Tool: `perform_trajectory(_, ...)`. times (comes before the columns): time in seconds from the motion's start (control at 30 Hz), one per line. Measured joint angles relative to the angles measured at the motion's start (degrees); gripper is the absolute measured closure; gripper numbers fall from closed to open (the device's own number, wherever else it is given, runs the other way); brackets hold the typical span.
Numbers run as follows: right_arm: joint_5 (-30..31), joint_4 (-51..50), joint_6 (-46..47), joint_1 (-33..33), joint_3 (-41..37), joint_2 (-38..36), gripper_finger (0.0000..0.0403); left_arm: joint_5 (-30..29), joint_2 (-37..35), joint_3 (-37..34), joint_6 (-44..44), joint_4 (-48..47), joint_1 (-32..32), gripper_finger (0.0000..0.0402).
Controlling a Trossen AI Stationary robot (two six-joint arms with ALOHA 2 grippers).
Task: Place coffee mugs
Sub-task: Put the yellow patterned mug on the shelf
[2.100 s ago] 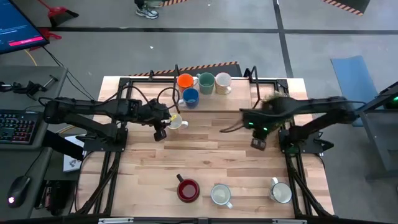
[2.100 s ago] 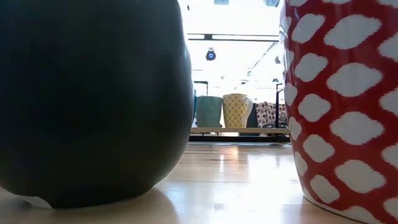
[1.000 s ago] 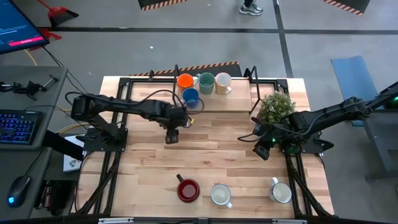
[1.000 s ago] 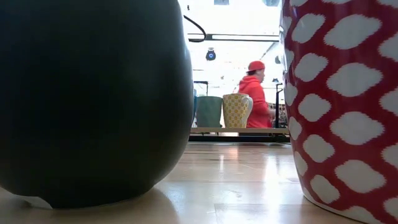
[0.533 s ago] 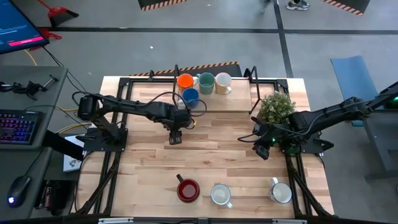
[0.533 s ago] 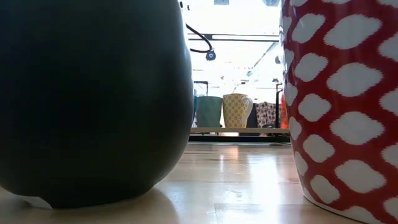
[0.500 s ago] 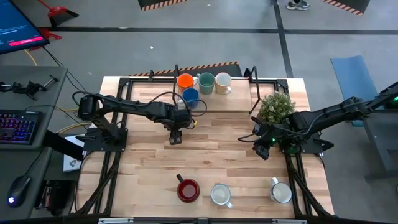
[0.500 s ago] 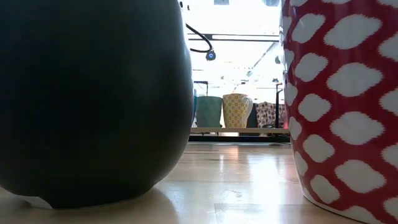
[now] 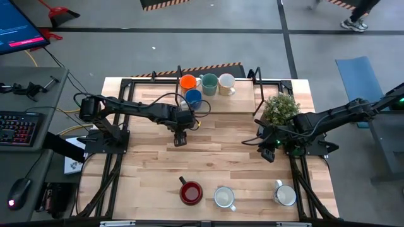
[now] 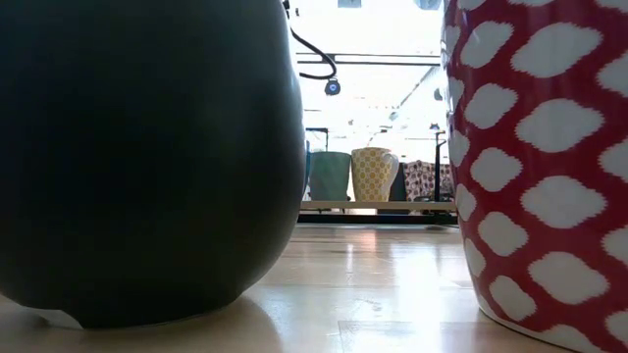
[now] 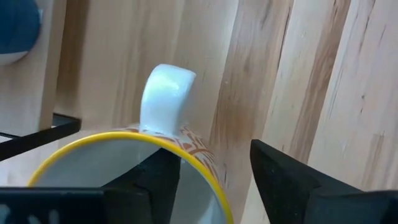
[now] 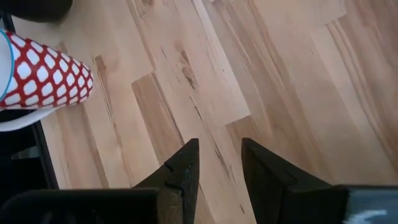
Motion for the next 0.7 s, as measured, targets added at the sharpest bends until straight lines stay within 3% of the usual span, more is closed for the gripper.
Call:
perform_trajectory(0.23, 0.0, 0.0, -2.8, 0.0, 0.0, 0.0, 0.0304, 0.0, 0.0, 0.0, 0.0, 0.0, 0.0, 0.0296)
perform_trajectory(0.43, 0.0, 0.0, -2.9, 0.0, 0.0, 0.0, 0.0304, 1.8, 0.0, 0.0, -1.5, 0.0, 0.0, 0.0383)
perform_trajectory(0.7, 0.9, -0.1, -2.9, 0.0, 0.0, 0.0, 0.0304, 5.4, -0.1, 0.0, -6.4, 1.7, -1.1, 0.0392)
